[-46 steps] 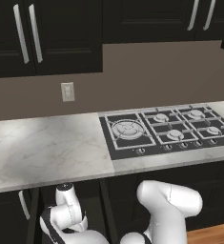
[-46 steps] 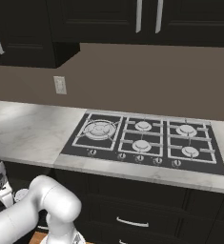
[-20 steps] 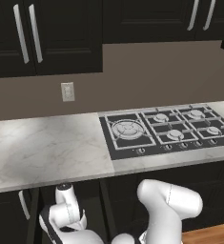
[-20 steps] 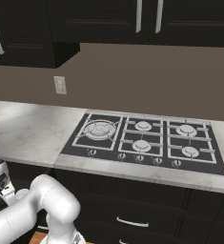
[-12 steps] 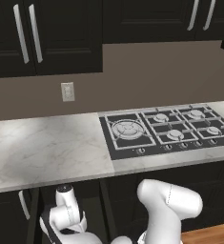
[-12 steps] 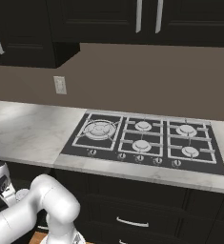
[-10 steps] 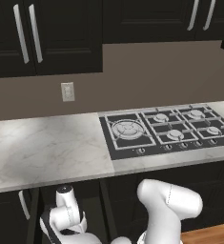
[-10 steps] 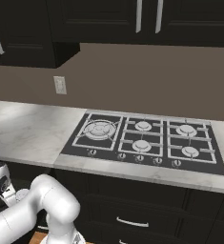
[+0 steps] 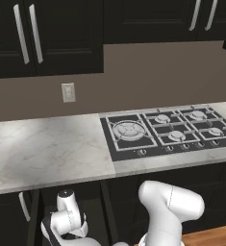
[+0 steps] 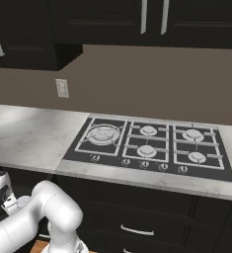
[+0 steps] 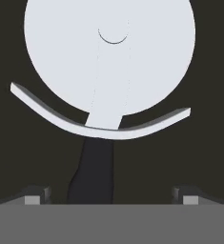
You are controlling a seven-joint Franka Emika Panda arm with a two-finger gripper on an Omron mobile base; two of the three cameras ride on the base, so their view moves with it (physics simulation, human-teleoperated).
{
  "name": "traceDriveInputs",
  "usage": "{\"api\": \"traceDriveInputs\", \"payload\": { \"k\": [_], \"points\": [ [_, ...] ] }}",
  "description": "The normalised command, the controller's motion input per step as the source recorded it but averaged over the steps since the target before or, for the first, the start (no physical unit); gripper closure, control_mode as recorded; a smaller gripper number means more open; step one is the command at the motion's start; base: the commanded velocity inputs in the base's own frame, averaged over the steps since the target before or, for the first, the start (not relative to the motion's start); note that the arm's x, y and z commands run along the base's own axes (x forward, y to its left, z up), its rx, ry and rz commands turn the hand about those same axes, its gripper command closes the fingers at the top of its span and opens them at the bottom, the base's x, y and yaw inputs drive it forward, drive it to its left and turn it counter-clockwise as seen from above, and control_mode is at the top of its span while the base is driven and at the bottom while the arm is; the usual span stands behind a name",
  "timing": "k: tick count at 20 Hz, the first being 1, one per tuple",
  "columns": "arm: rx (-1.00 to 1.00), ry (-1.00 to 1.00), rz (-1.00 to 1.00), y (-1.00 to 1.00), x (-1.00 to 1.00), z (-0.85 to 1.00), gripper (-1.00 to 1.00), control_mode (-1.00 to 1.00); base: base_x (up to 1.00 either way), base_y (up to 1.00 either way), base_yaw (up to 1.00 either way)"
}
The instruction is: Take the pizza cutter from the drawer on the left and place it on the dining counter for cutting.
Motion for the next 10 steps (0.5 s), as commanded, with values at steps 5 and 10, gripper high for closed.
{"api": "traceDriveInputs", "payload": {
  "k": [5, 10],
  "points": [
    [0.00, 0.00, 0.00, 0.00, 0.00, 0.00, -1.00, -1.00, 0.00, 0.00, 0.00],
    [0.00, 0.00, 0.00, 0.00, 0.00, 0.00, 1.00, -1.00, 0.00, 0.00, 0.00]
  ]
}}
